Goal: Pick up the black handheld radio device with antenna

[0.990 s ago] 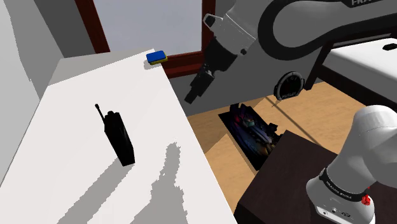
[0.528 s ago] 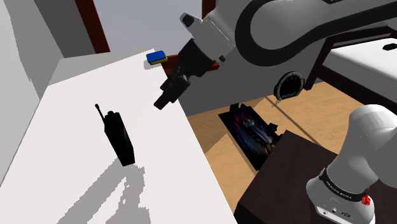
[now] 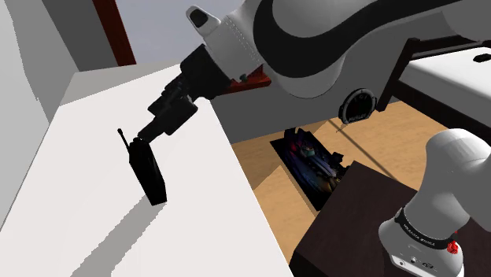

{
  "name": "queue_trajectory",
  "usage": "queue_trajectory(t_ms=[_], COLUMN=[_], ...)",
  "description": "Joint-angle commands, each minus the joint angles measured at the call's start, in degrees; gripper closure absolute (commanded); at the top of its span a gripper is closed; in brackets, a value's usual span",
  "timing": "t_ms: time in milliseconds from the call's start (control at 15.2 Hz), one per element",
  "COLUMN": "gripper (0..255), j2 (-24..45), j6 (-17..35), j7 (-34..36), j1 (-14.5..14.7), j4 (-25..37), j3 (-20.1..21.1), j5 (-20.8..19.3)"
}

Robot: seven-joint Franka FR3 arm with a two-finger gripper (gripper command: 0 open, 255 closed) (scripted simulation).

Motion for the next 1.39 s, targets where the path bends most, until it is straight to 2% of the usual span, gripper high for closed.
queue_trajectory(t_ms=[0, 462, 594, 660, 1254, 1320], gripper=[0, 0, 0, 255, 255, 255], j2=[2.0, 3.8, 3.9, 3.9, 3.9, 3.7], j6=[1.7, 4.7, 5.0, 5.0, 5.0, 4.6], j7=[-4.9, -13.6, -14.4, -14.4, -14.4, -13.0], j1=[2.0, 3.6, 3.7, 3.7, 3.7, 3.5], j4=[2.4, 0.4, 0.3, 0.2, 0.3, 0.5], j3=[0.1, -0.4, -0.4, -0.4, -0.4, -0.4], j5=[4.4, 13.0, 13.8, 13.8, 13.8, 12.4])
